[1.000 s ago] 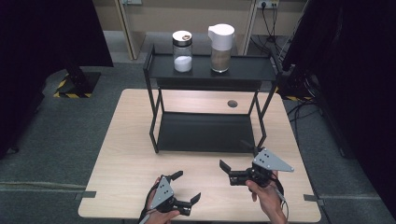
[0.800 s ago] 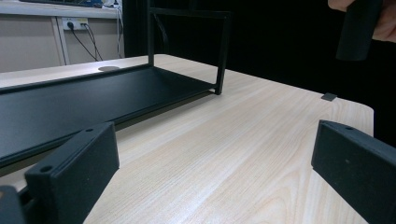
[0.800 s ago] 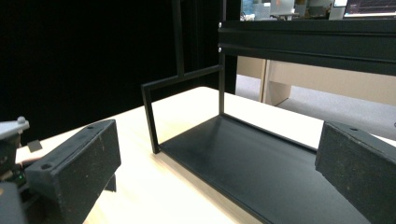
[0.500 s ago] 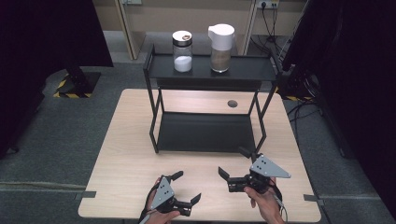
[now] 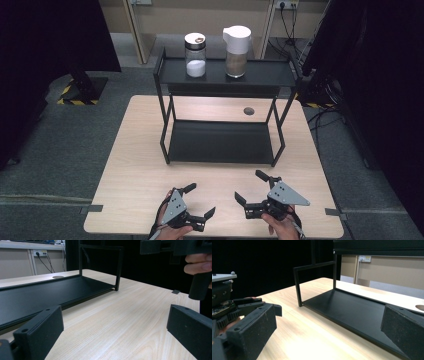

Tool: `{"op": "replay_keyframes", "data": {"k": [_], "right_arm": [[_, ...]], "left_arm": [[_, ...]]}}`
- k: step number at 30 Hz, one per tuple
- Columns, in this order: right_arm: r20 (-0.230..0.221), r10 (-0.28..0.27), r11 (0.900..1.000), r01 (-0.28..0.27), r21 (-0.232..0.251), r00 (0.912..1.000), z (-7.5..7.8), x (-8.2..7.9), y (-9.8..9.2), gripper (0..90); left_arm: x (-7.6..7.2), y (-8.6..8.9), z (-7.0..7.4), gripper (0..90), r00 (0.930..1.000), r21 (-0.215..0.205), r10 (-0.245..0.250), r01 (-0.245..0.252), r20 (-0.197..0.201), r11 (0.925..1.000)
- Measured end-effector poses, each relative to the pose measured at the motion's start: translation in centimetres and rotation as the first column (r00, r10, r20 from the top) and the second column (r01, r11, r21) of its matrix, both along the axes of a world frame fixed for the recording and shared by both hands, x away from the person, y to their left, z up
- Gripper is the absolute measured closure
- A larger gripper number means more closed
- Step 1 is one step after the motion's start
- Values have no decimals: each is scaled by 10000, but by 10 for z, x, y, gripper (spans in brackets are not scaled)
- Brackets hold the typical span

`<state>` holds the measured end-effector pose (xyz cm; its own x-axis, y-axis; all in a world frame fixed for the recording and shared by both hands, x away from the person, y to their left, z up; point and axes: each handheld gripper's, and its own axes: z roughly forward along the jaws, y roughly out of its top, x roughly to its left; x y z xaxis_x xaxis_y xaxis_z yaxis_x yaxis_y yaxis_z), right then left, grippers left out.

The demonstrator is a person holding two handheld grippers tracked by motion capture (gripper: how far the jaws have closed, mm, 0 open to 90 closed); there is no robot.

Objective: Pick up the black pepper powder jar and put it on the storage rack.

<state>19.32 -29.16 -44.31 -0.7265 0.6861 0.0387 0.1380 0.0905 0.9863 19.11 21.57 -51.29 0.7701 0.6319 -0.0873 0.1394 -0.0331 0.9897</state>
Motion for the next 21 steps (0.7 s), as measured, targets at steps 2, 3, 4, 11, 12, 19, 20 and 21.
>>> {"op": "replay_keyframes", "data": {"k": [2,3,4,11,12,19,20,21], "right_arm": [[47,44,10000,-44,14,10000,-3,-1,0,3],[38,63,10000,-63,16,10000,-4,-2,0,3],[37,93,10000,-93,0,9999,-5,-2,1,3],[-29,204,9997,-204,-131,9998,-15,-5,0,3],[-45,214,9997,-214,-130,9998,-16,-6,0,3],[-105,319,9992,-321,-231,9994,-21,-8,0,3],[-103,323,9992,-325,-234,9994,-22,-8,0,3],[-116,332,9991,-335,-242,9994,-23,-8,0,3]], "left_arm": [[0,0,0,1,10000,-3,6,-6,20,10000],[0,0,0,1,10000,-16,20,-20,18,10000],[0,1,0,1,10000,-34,33,-33,17,10000],[0,2,0,1,10000,-46,71,-71,25,10000],[0,2,0,1,10000,-51,77,-77,22,10000],[0,3,-1,1,9999,-116,131,-131,16,9998],[0,3,-1,1,9999,-116,136,-136,16,9998],[-1,3,-1,1,9999,-132,145,-145,25,9998]]}}
